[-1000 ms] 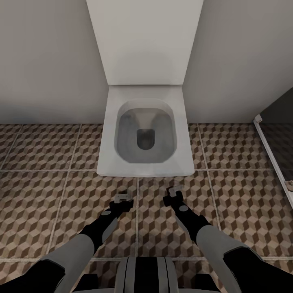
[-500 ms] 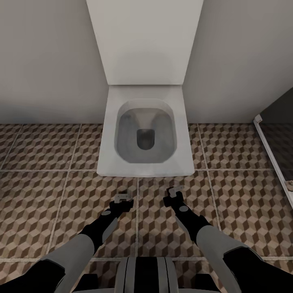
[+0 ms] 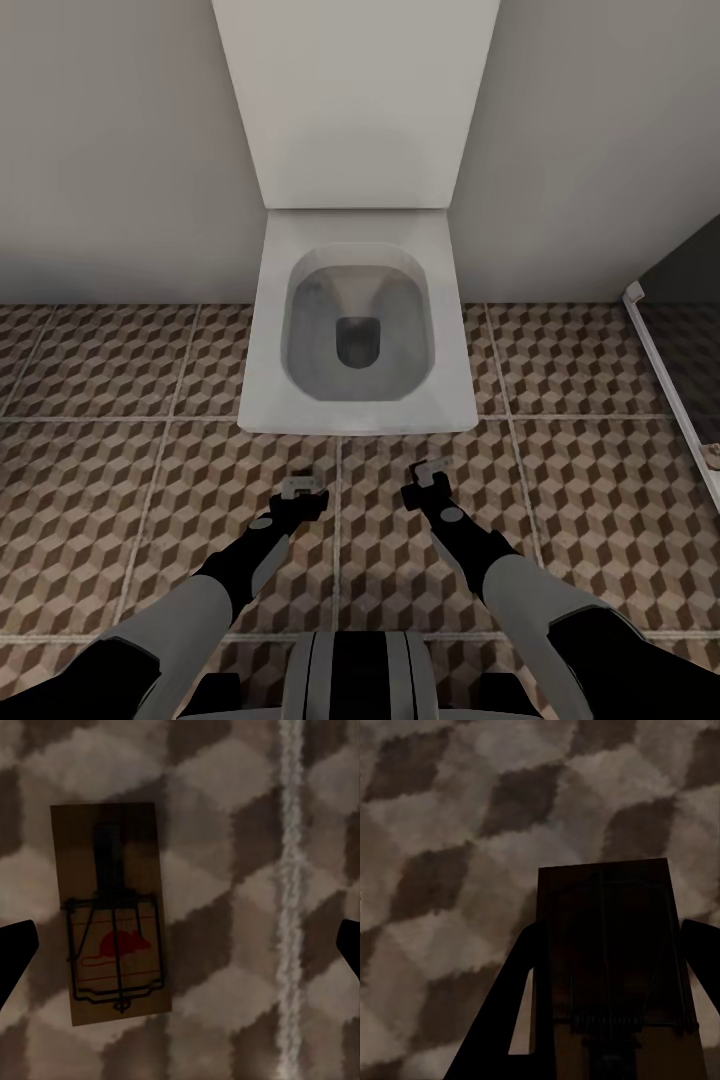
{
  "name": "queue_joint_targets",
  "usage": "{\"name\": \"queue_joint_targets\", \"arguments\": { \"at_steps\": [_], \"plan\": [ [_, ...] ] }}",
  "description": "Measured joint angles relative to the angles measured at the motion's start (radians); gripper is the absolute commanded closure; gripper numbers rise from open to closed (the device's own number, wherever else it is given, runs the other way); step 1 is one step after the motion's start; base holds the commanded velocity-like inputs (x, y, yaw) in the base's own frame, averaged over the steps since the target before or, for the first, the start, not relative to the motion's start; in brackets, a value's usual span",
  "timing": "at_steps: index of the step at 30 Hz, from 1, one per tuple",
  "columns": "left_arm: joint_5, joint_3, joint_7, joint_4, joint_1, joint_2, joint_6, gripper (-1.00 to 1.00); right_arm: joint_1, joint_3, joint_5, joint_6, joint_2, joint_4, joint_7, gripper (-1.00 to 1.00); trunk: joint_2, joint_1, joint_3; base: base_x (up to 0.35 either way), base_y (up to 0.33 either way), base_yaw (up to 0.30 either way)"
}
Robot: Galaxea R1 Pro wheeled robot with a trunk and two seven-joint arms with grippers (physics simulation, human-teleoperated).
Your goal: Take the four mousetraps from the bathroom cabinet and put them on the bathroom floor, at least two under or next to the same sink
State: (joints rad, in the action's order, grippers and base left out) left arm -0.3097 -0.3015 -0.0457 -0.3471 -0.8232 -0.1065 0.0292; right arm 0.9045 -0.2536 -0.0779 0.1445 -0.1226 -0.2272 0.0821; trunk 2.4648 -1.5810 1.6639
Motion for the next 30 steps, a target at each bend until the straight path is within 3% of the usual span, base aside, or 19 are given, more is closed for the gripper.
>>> {"name": "queue_joint_targets", "arguments": {
  "at_steps": [11,30],
  "plan": [
    [-0.001,0.0,0.0,0.0,0.0,0.0,0.0,-1.0,0.0,-0.007,-0.006,0.069,0.001,-0.001,-0.004,1.0,0.0,0.0,0.0,0.0,0.0,0.0],
    [-0.002,0.0,0.0,0.0,0.0,0.0,0.0,-1.0,0.0,0.0,-0.003,0.081,0.003,-0.004,-0.002,1.0,0.0,0.0,0.0,0.0,0.0,0.035]
  ]
}}
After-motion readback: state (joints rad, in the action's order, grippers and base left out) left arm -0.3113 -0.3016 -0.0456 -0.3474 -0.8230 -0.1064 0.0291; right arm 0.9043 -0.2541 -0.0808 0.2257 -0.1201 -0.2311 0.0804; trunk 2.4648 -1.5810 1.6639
